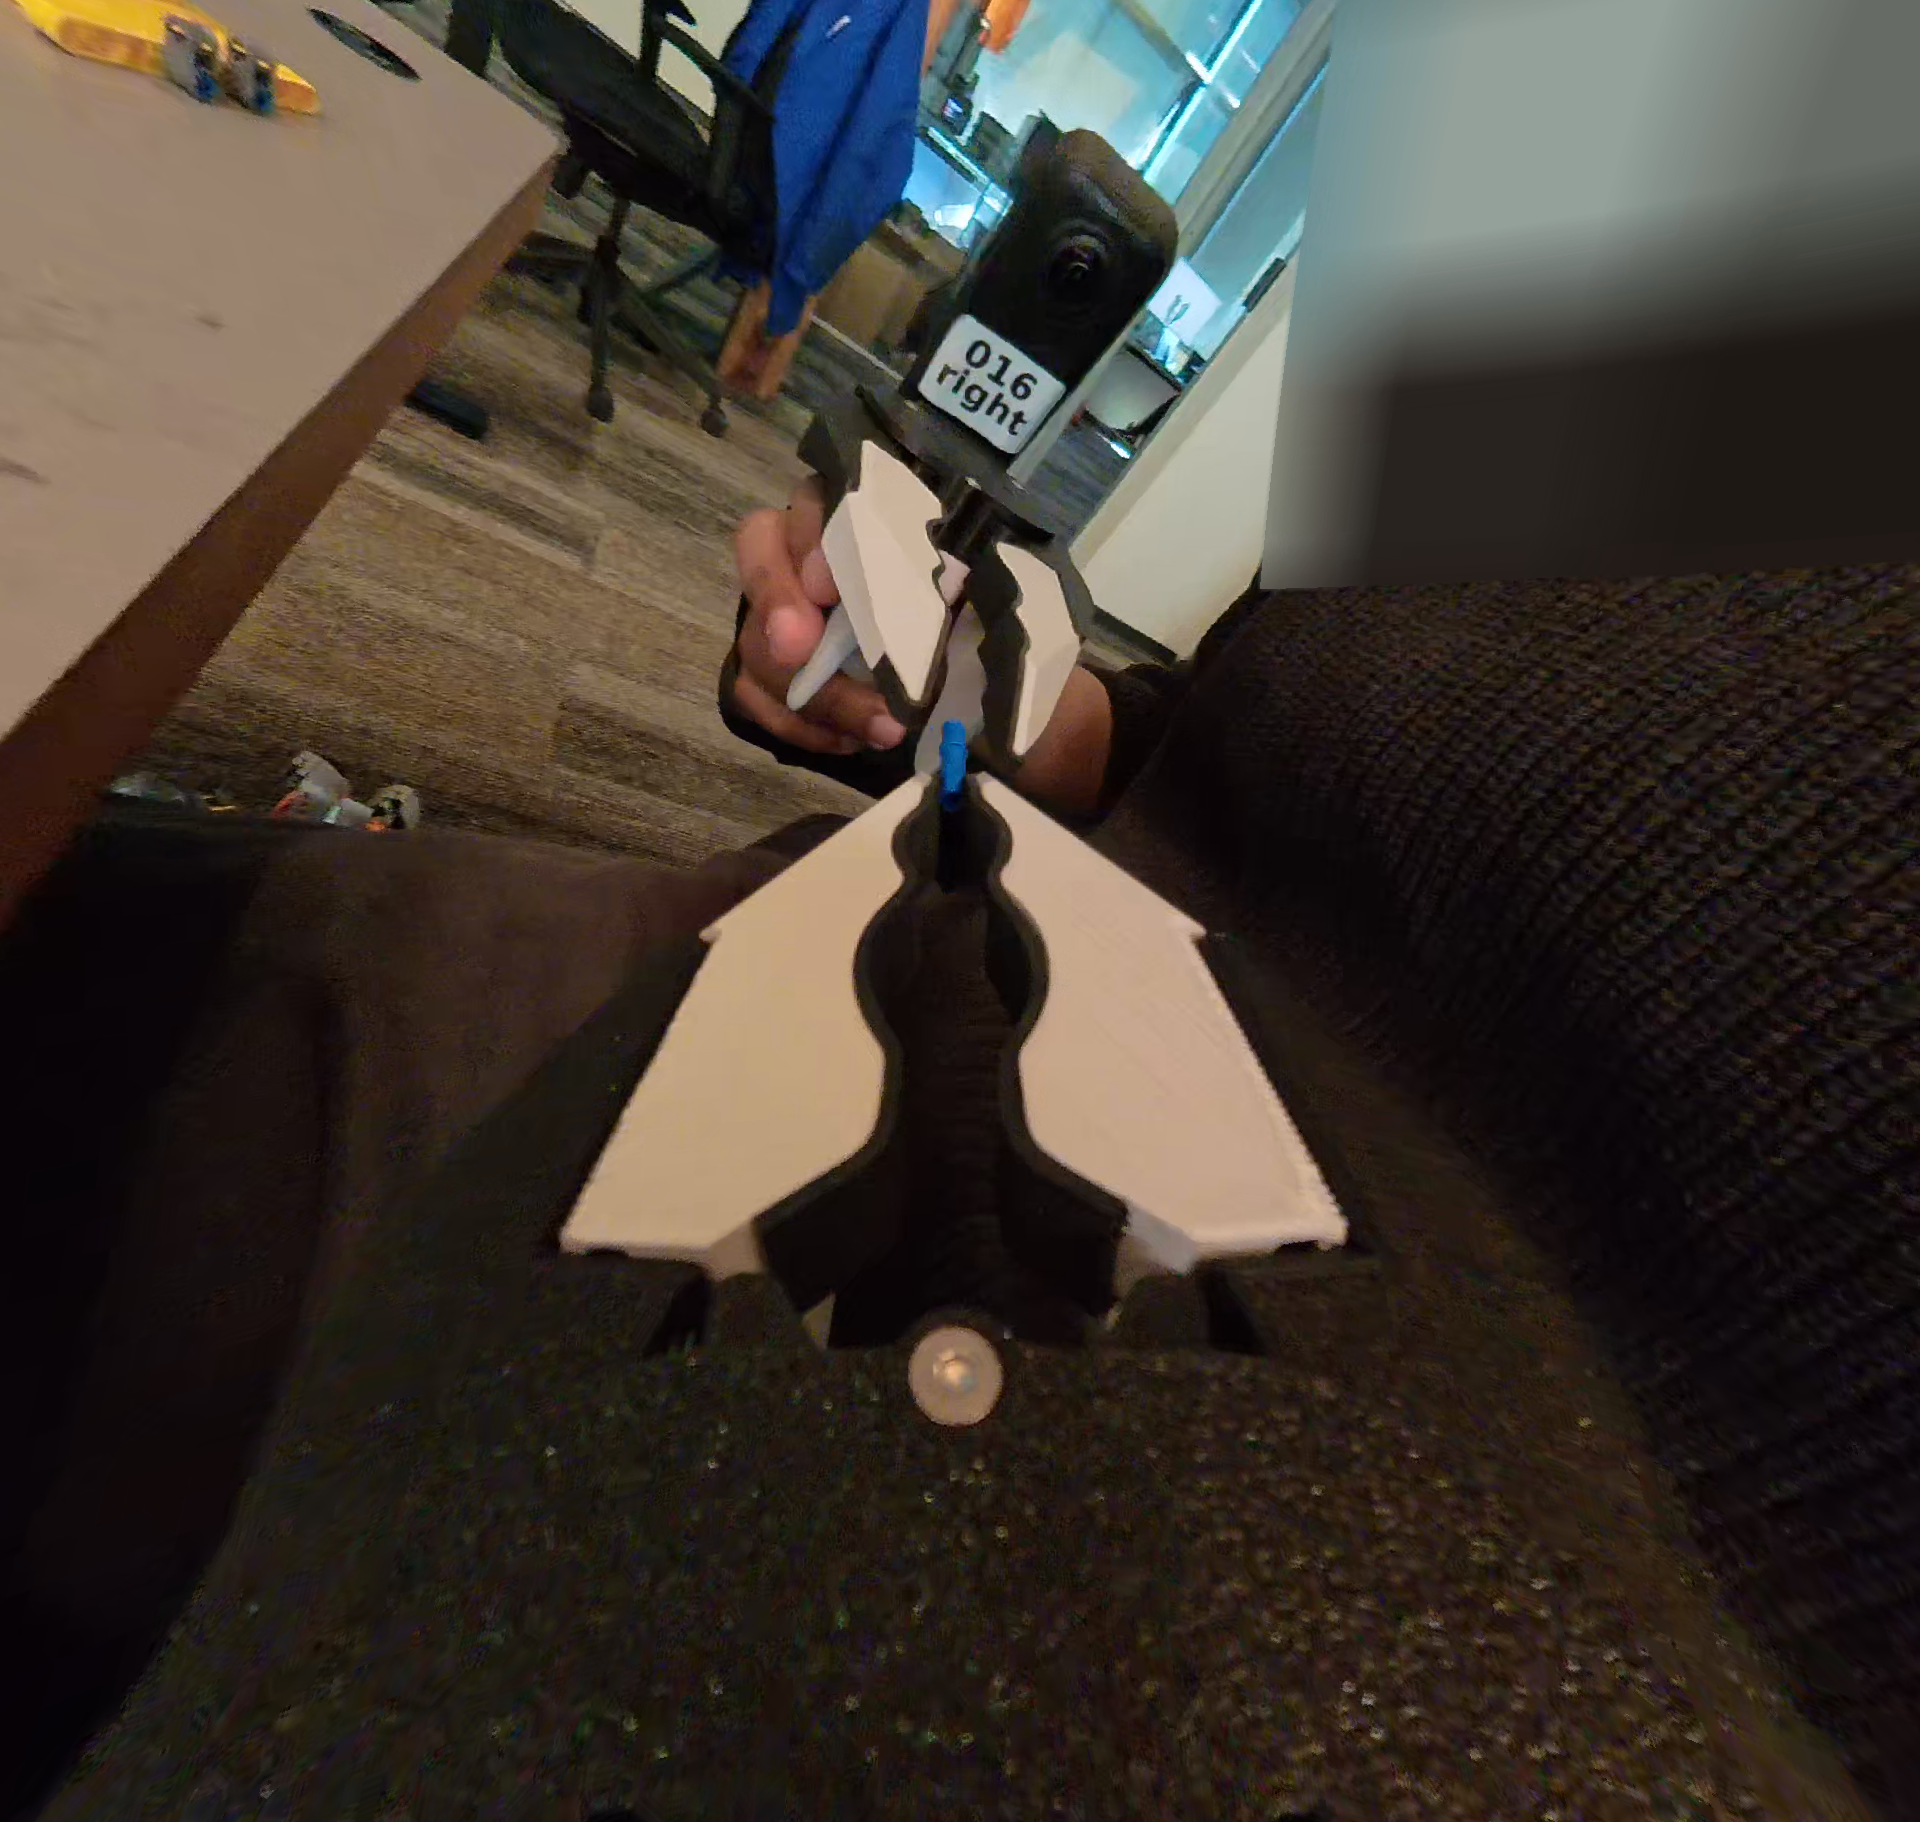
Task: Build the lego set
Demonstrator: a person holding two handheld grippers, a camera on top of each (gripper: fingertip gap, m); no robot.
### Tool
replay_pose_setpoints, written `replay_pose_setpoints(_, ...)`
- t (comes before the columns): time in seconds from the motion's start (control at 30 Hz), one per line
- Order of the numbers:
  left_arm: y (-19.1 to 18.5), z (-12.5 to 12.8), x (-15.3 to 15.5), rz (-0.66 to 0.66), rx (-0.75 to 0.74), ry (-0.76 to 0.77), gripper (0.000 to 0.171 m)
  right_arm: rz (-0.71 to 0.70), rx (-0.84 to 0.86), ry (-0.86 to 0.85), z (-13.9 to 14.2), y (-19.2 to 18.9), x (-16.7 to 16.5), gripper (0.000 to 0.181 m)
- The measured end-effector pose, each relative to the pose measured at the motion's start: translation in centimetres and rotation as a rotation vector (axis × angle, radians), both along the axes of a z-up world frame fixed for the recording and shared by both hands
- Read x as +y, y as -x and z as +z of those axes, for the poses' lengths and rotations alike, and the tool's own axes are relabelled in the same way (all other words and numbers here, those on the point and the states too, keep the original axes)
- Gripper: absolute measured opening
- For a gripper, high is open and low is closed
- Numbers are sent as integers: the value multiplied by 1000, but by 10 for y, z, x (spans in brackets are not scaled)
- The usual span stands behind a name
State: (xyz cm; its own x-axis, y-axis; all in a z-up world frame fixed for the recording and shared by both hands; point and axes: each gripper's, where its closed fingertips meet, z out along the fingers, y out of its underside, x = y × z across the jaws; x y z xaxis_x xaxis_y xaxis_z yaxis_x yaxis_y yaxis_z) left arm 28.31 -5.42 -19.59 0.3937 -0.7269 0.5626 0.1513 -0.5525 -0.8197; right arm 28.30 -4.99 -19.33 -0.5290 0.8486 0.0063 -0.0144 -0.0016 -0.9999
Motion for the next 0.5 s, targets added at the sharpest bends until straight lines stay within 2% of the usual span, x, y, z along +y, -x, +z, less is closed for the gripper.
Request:
replay_pose_setpoints(0.2,-2,-1,-2,-31,-20,24,3,13,-6,-8,-2,0,-4,16)
replay_pose_setpoints(0.33,-3,-3,-3,-44,-22,33,3,10,-1,-23,-2,1,-5,6)
replay_pose_setpoints(0.5,-5,-3,-3,-49,-18,37,3,15,-3,-19,-2,1,-6,6)
